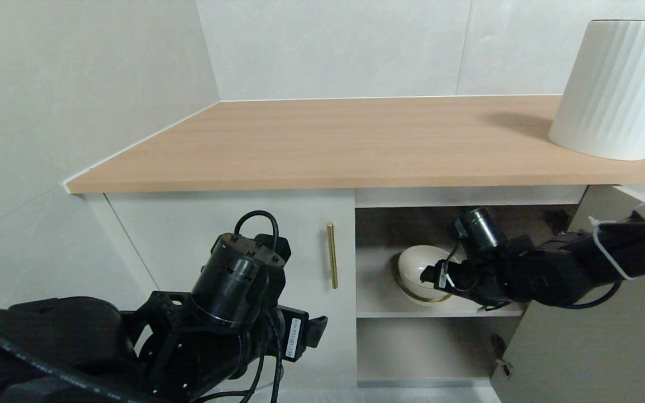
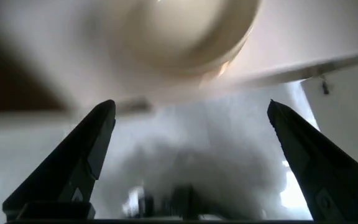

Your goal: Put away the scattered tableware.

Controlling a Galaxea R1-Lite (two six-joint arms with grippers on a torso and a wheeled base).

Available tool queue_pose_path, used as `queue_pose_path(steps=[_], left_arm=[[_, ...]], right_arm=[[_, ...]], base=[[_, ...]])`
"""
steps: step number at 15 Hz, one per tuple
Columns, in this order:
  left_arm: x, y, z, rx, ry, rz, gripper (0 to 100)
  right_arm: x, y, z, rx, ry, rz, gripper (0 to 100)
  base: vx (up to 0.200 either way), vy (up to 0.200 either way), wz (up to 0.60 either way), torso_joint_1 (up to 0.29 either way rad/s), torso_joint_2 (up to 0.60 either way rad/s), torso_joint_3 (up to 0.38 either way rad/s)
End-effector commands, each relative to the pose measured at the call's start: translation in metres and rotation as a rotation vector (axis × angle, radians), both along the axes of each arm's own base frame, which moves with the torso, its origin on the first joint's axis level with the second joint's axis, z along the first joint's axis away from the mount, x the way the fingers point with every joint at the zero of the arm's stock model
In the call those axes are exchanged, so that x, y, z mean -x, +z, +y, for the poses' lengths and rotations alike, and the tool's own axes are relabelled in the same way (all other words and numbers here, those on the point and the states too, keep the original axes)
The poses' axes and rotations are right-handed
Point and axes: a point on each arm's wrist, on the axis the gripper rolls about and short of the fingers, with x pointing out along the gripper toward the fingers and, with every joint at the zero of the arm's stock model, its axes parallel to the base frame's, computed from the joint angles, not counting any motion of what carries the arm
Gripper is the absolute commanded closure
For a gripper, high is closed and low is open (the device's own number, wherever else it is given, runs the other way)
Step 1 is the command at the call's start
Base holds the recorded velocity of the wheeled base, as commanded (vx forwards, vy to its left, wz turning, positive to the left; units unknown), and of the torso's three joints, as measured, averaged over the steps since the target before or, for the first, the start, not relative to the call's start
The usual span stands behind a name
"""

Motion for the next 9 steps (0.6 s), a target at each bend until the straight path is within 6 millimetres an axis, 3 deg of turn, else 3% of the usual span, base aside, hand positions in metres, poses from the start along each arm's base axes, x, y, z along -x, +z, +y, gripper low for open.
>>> queue_pose_path(steps=[1,2,4,9], left_arm=[[0.002,0.004,0.003,0.011,0.006,-0.008,0],[0.001,0.004,0.005,0.011,0.012,-0.008,0],[0.001,0.003,0.005,0.01,0.015,-0.006,0],[0.001,0.003,0.005,0.011,0.016,-0.005,0]], right_arm=[[0.044,0.039,0.0,-0.01,0.11,-0.075,0],[0.053,0.043,0.0,-0.004,0.135,-0.074,0],[0.067,0.045,0.009,0.012,0.187,-0.049,0],[0.068,0.045,0.01,0.013,0.192,-0.047,0]], base=[[0.0,0.0,0.0,0.0,0.0,0.0],[0.0,0.0,0.0,0.0,0.0,0.0],[-0.2,0.0,0.0,0.002,0.01,0.005],[-0.2,0.0,0.0,0.005,0.0,0.004]])
